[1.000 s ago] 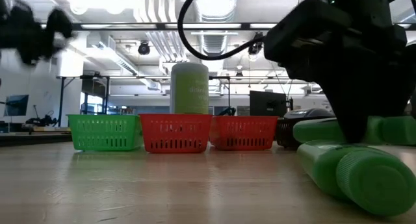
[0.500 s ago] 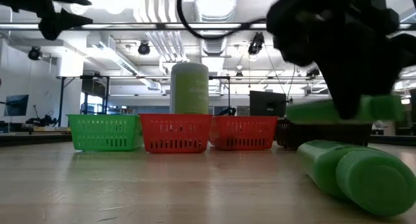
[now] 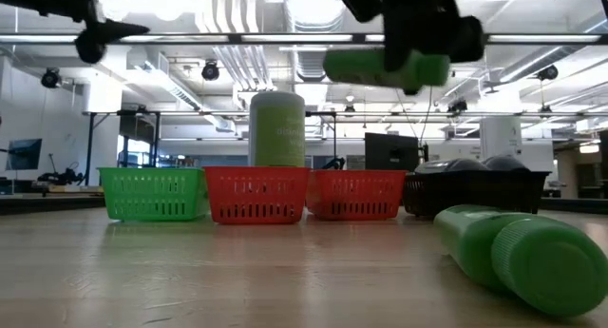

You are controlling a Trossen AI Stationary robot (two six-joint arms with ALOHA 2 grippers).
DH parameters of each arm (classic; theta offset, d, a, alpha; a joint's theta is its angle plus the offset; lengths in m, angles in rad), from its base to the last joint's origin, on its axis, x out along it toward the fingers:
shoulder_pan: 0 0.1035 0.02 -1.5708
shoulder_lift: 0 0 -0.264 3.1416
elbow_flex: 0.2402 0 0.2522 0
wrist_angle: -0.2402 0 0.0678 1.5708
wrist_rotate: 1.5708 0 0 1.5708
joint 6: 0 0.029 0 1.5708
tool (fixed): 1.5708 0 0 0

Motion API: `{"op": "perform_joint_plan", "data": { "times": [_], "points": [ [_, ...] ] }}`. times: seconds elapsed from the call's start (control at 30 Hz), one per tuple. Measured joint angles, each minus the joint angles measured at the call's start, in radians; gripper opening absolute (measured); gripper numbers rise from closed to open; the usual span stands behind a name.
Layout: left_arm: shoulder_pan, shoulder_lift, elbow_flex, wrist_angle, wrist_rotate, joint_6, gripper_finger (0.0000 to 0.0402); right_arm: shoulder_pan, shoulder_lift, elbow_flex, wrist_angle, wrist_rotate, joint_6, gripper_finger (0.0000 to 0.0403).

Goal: Pick & Place Travel size toiletries
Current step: Put the green shampoo bottle into the green bin

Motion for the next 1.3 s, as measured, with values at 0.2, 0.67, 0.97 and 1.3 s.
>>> {"op": "perform_joint_plan", "data": {
  "times": [0.2,0.67,0.97,1.3],
  "points": [
    [-0.185,0.072,0.0,-0.138,-0.038,0.359,0.0267,-0.057,0.0,0.093,-0.093,-0.048,-0.134,0.0151],
    [-0.98,0.146,-0.062,0.146,-0.391,1.183,0.0266,-0.202,-0.004,0.243,-0.12,-0.202,-0.276,0.0153],
    [-1.42,0.311,-0.066,0.325,-0.825,1.461,0.0266,-0.251,-0.004,0.325,-0.201,-0.242,-0.351,0.0158],
    [-1.479,0.587,-0.016,0.647,-0.833,1.532,0.0266,-0.259,-0.004,0.356,-0.207,-0.301,-0.354,0.0166]
  ]
}}
